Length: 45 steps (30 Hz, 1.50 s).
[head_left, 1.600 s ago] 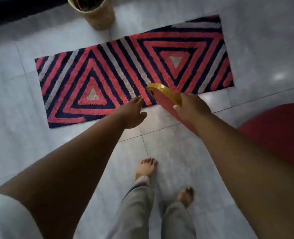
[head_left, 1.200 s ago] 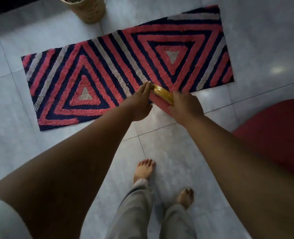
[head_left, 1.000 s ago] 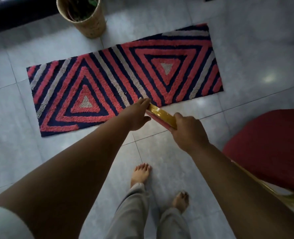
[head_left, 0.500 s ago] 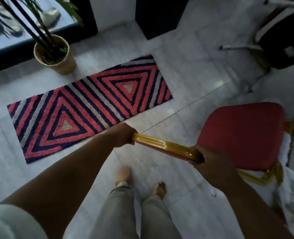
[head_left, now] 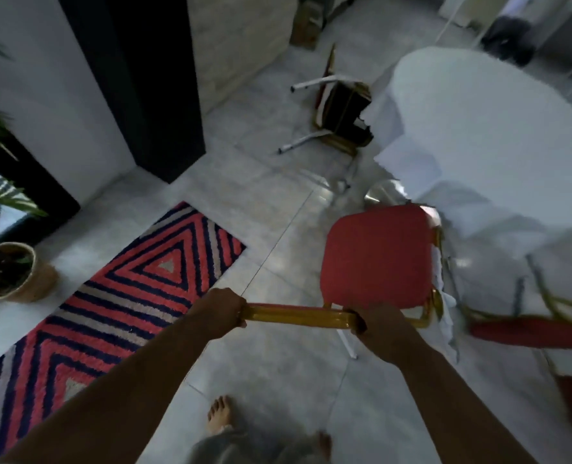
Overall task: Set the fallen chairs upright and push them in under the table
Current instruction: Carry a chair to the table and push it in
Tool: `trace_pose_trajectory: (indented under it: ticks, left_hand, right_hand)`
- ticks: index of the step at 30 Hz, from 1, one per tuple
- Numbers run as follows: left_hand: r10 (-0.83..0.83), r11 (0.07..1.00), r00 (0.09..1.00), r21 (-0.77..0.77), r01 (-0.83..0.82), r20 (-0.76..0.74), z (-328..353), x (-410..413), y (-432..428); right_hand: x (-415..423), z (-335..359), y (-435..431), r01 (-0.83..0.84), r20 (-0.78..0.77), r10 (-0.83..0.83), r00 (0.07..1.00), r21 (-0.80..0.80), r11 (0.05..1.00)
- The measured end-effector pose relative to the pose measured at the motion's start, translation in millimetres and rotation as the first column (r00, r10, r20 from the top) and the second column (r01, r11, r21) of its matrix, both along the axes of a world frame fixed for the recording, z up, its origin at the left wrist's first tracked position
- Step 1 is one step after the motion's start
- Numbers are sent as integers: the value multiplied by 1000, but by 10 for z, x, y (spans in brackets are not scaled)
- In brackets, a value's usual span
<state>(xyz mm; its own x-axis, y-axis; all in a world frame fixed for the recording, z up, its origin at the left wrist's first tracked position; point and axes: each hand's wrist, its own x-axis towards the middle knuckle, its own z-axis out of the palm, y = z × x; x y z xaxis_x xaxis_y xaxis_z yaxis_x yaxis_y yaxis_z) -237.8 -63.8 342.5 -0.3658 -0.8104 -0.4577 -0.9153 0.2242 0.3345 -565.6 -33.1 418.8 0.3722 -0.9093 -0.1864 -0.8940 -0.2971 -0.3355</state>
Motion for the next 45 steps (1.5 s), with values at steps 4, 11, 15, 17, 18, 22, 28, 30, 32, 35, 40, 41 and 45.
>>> trace_pose_trajectory:
  ticks: [4,11,15,17,18,22,28,30,32,35,40,41,45]
  left_hand:
    - [-147,984,984,-81,156,104,533,-459,-197]
    - [-367,854,871,-253,454,326,1501,-1589,-317]
    - [-450,768,806,-294,569,384,1708,-2198,-101]
    - [-471,738,799,-329,589,375,1778,-2474,-24]
    - [-480,725,801,-352,592,358,1805,-2607,9]
    - [-501,706,839,-460,539,213,1785,-3056,115]
    - [-527,723,850,-511,465,27,1521,-3550,306]
    - [-559,689,828,-532,493,44,1476,-3738,367]
    - [-585,661,809,-544,516,56,1465,-3941,428]
    - [-588,648,806,-561,515,60,1424,-4184,514]
    - [-608,656,793,-544,523,29,1217,-4370,571]
    - [-608,652,793,-549,523,35,1194,-4376,558]
    - [-601,654,799,-564,504,17,1155,-4345,461]
  right_hand:
    - [-428,248,36,80,-4,-80,997,-17,997]
    - [-1357,527,296,440,1,-440,898,28,898]
    - [-1894,579,533,585,-6,-585,811,19,811]
    - [-2167,550,637,637,38,-640,767,69,768]
    - [-2296,550,694,660,55,-666,744,101,745]
    - [-2738,654,894,695,54,-704,708,122,709]
    - [-3175,614,1171,654,-25,-653,757,53,755]
    - [-3223,608,1229,611,-30,-611,791,17,791]
    - [-3240,616,1255,529,-38,-529,848,1,848]
    - [-3352,578,1324,444,-16,-443,896,17,896]
    - [-3544,422,1588,397,35,-401,916,75,915]
    - [-3542,389,1625,409,27,-410,911,51,911]
    - [-3516,275,1617,441,39,-439,897,-38,897]
